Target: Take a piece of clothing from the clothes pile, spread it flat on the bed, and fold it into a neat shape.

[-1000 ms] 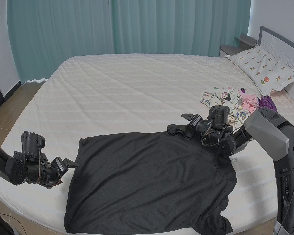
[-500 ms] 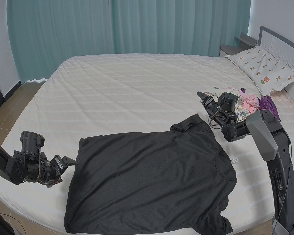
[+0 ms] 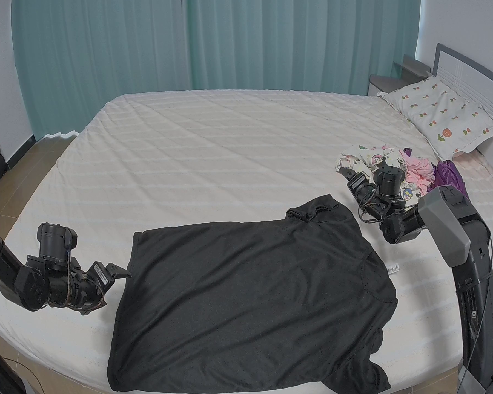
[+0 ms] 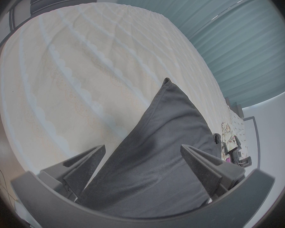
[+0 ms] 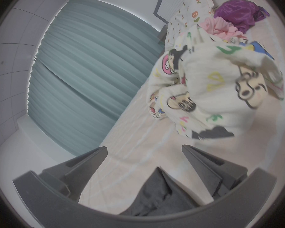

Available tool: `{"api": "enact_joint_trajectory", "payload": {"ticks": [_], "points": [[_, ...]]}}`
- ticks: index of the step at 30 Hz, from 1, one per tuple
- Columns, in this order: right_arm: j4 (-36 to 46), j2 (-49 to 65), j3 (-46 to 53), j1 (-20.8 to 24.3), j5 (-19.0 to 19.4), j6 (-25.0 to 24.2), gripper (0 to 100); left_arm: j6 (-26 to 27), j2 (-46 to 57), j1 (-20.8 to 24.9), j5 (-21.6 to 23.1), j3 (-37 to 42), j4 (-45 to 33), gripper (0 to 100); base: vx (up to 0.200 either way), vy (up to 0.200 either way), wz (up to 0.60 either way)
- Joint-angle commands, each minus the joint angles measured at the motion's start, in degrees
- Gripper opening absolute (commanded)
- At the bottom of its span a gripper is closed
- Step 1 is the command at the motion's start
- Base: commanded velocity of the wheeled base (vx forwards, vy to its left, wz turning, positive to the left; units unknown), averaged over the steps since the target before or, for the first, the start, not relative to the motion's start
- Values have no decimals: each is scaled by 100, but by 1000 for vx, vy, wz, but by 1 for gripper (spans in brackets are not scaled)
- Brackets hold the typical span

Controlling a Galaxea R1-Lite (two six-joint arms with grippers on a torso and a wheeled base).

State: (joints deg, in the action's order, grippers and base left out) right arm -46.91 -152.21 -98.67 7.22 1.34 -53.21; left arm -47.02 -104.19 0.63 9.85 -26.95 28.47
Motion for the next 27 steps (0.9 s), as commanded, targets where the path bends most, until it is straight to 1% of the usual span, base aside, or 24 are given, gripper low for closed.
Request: {"api": "enact_joint_trajectory", "payload": {"ticks": [1,3,9,13,18,23,25,26,27], "points": [[-46,605,656,192,130,-14,100,-97,57,-2,17,-12,80,100,0,0,0],[-20,702,726,315,130,-14,100,-97,48,-2,17,-12,107,100,0,0,0],[6,825,920,992,86,-14,100,-97,48,-2,17,15,107,100,0,0,0],[50,737,920,1212,77,4,100,-97,31,-2,17,41,107,100,0,0,0],[323,614,885,1273,42,4,100,-97,31,-2,17,67,107,100,0,0,0],[367,623,929,1229,33,13,100,-97,31,7,17,94,107,100,0,0,0],[384,631,929,1221,-11,13,100,-97,31,7,17,94,107,100,0,0,0],[472,666,955,1212,-134,13,100,-88,22,7,17,94,107,100,0,0,0],[507,675,990,1212,-160,13,100,-88,13,7,17,94,115,100,0,0,0]]}}
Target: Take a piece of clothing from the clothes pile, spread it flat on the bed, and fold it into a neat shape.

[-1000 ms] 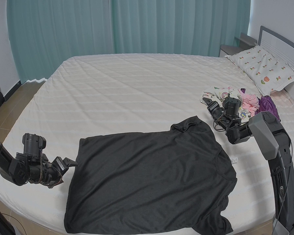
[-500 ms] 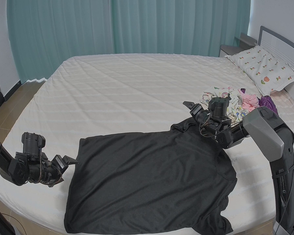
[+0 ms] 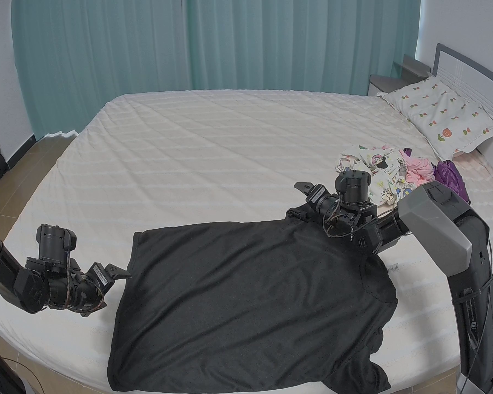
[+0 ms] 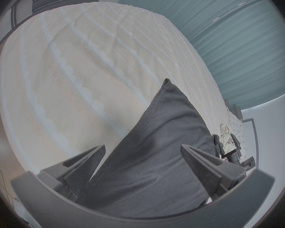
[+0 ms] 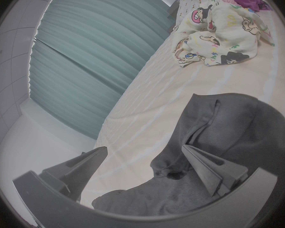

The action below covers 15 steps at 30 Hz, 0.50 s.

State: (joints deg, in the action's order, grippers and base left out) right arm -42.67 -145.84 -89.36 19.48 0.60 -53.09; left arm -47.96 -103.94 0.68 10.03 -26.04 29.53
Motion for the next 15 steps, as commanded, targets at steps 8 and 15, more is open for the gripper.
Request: {"api": "enact_joint_trajectory", "payload": {"ticks": [8,15], "points": [[435,20,129,-32,-112,71,100,6,-21,2,-1,-6,9,100,0,0,0],[338,-516,-680,126,55,27,100,6,-21,2,-1,2,1,100,0,0,0]]}}
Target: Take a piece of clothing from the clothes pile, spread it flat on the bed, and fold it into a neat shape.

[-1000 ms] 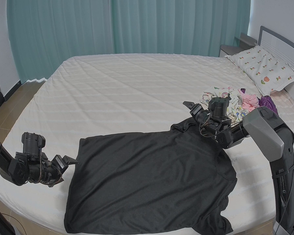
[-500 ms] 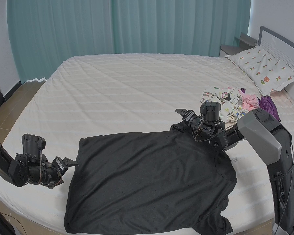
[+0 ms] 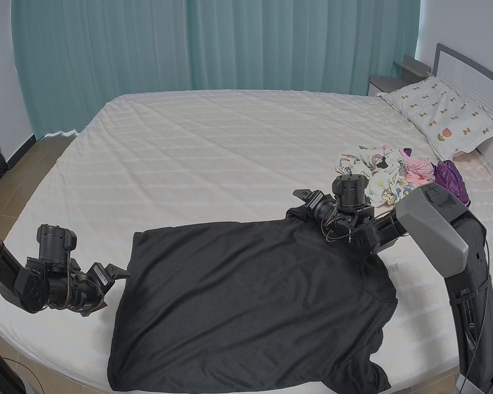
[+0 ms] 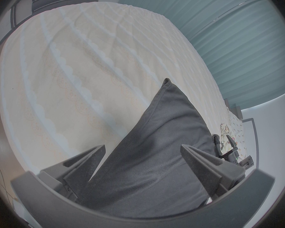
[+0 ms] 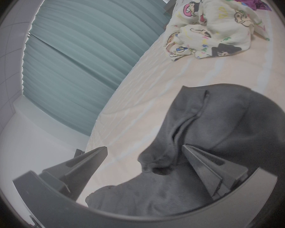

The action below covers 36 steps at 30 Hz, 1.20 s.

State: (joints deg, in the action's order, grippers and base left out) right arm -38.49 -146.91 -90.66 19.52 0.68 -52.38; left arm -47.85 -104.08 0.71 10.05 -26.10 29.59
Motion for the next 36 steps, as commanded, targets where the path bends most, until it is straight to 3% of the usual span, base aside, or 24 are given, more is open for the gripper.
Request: {"api": "enact_joint_trajectory", "payload": {"ticks": [1,6,8,9,15,26,36], "points": [[-80,-444,-619,140,46,-44,100,-5,-7,0,-3,8,3,100,0,0,0],[34,-778,-1753,96,46,-62,100,-5,37,0,-11,88,3,100,0,0,0],[34,-787,-1788,87,46,-62,100,-5,37,0,-11,88,3,100,0,0,0],[60,-831,-2393,-124,-51,-193,100,-5,20,0,-11,88,3,100,0,0,0],[-115,-787,-2393,-405,-226,-246,100,-5,-7,0,-11,79,3,100,0,0,0],[-36,-778,-2377,-458,-270,-35,100,-14,-7,0,-11,79,3,100,0,0,0],[-168,-92,-892,-502,-253,343,100,-23,46,0,-29,96,144,100,0,0,0]]}}
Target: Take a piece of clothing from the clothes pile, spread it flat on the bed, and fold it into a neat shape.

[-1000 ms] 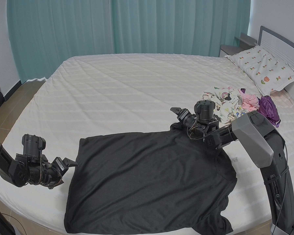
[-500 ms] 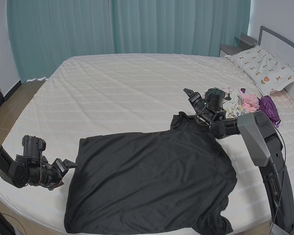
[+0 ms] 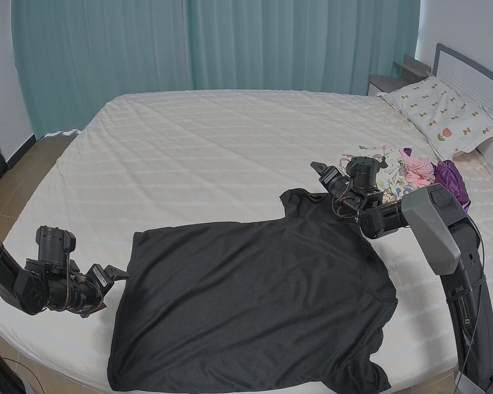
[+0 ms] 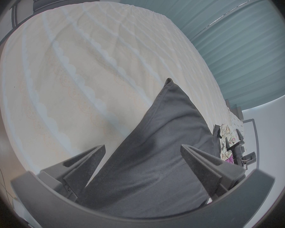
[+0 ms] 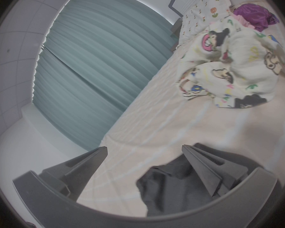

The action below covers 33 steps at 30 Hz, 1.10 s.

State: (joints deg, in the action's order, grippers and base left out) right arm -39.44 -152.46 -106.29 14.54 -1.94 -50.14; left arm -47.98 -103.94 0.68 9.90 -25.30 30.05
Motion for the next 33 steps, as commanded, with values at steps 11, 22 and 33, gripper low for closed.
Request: {"api": "enact_joint_trajectory", "payload": {"ticks": [11,22,33], "points": [[-433,1631,2903,-329,185,707,100,52,-355,-77,-164,-1540,159,100,0,0,0],[-996,1781,3888,-382,273,883,100,694,-2060,-103,-172,-3807,-570,100,0,0,0],[-996,1746,3897,-514,282,945,100,1054,-2535,-16,-243,-4212,-632,100,0,0,0]]}}
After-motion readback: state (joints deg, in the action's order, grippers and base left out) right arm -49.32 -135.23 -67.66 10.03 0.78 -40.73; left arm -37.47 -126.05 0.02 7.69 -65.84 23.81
